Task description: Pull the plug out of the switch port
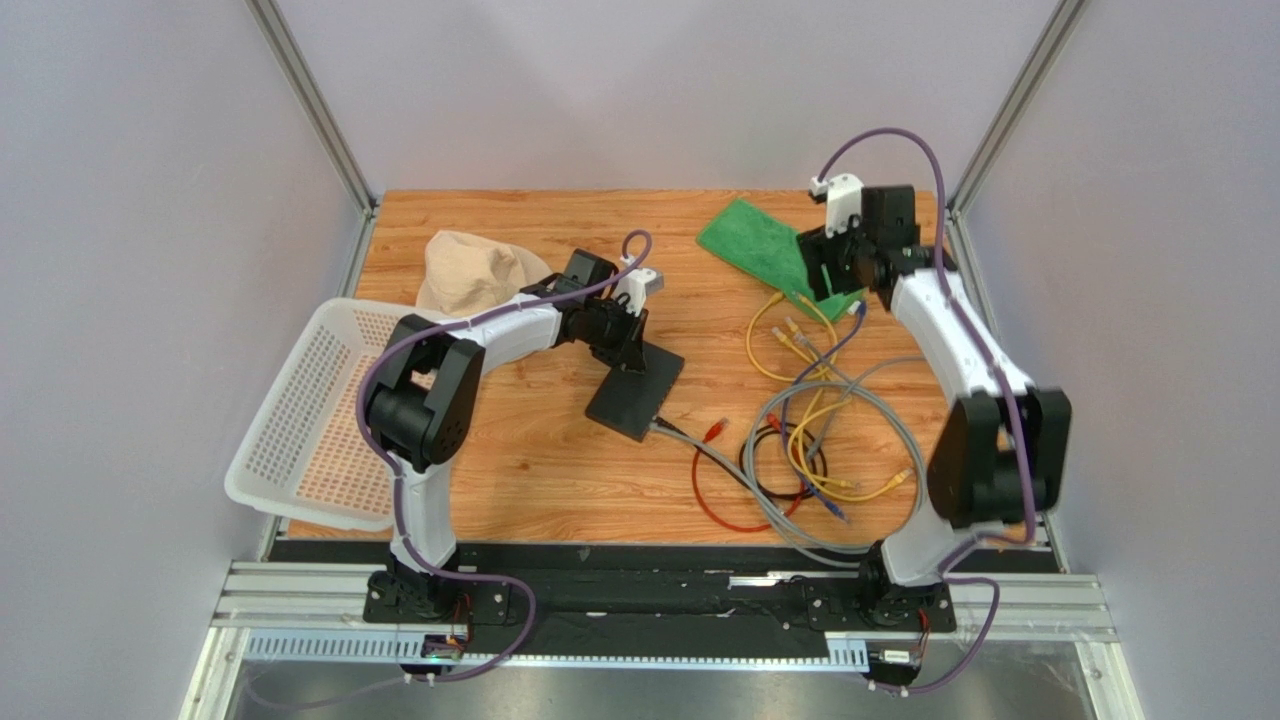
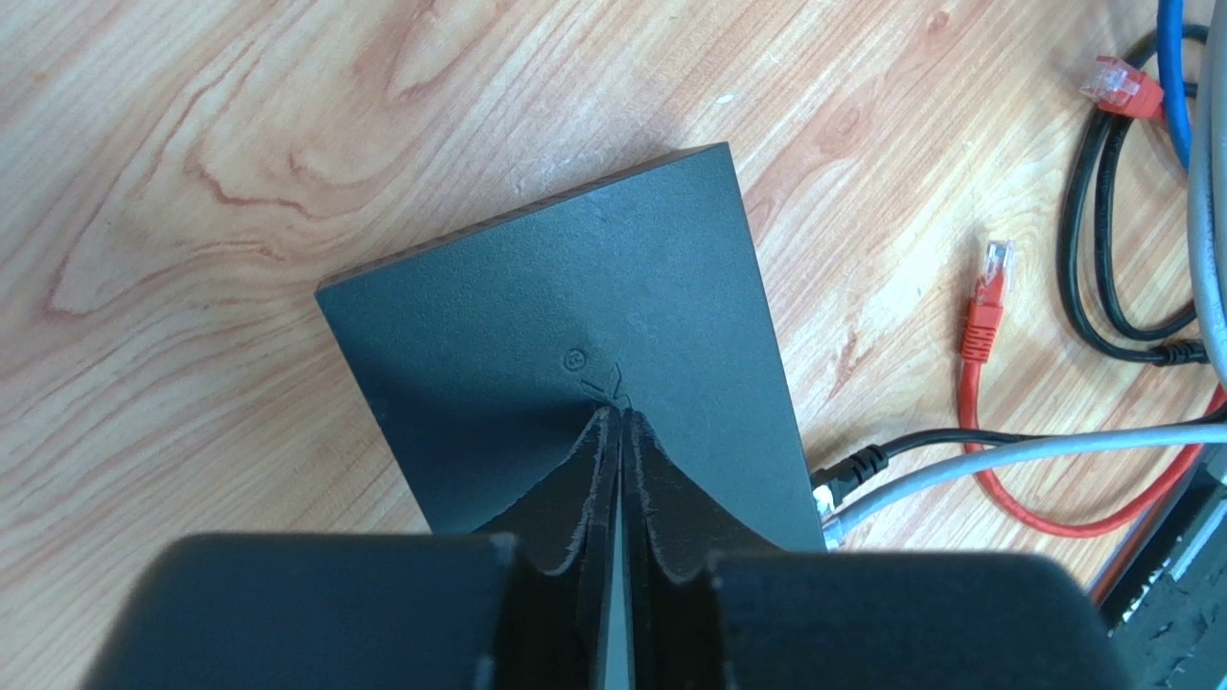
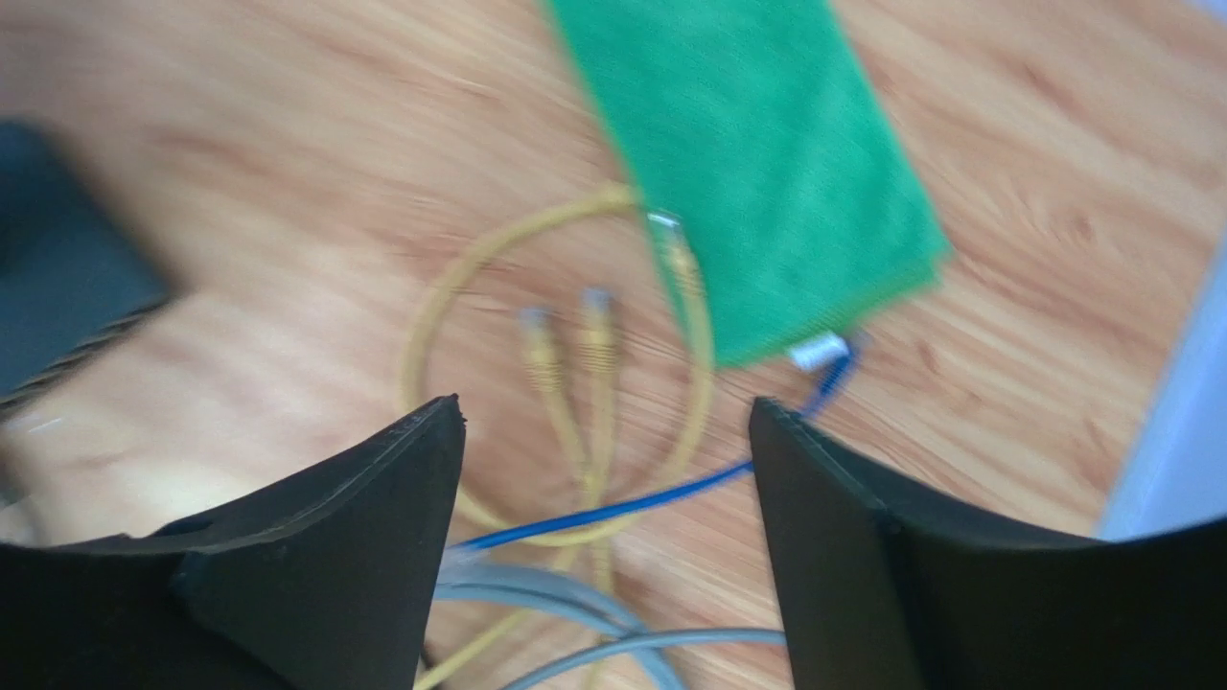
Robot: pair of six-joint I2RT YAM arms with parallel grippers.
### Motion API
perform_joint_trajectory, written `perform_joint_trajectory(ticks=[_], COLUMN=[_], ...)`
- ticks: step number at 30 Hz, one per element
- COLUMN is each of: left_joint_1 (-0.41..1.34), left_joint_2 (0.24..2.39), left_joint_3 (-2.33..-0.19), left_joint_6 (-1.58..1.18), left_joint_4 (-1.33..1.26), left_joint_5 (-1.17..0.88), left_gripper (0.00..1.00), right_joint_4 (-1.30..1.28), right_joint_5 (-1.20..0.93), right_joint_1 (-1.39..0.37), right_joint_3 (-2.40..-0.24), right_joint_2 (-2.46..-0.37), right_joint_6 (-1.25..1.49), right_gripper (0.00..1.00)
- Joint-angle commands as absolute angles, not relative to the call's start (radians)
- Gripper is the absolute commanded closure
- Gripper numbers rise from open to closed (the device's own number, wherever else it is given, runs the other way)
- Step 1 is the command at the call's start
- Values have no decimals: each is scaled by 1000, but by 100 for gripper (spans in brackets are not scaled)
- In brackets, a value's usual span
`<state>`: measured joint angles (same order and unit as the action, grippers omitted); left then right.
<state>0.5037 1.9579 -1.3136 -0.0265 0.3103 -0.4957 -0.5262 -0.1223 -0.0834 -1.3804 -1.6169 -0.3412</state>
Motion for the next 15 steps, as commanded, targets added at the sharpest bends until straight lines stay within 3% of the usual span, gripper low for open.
perform_joint_trajectory(ticks=[1,2,4,7,8,9,10,15], left_joint_1=[506,506,502,491,488,488,486,486], left_joint_2=[1888,1878,1836,1783,1769,1741,1726,1594], left_joint_3=[-1324,-1330,-1341,-1335,-1327,-1318,-1292,-1114], left_joint_6=[48,48,41,15,8,5,-21,-28], left_joint_4=[377,377,385,388,393,397,399,354], left_joint_5=[-488,-488,-500,-506,-500,-471,-451,-335], left_gripper=[84,81,75,66,64,58,55,49], right_joint_4=[-293,-404,-516,-471,-433,-427,-420,-350], right_joint_5=[-378,-511,-589,-621,-565,-528,-488,-348], right_joint_1=[-155,-188,-231,-302,-339,-356,-370,-379], right_joint_3=[-1215,-1232,-1290,-1185,-1161,-1148,-1132,-1108], right_joint_2=[-1473,-1495,-1584,-1594,-1597,-1608,-1633,-1703], right_joint_6=[-259,-252,-216,-141,-129,-114,-68,-5], right_gripper=[23,24,40,55,65,91,100,100])
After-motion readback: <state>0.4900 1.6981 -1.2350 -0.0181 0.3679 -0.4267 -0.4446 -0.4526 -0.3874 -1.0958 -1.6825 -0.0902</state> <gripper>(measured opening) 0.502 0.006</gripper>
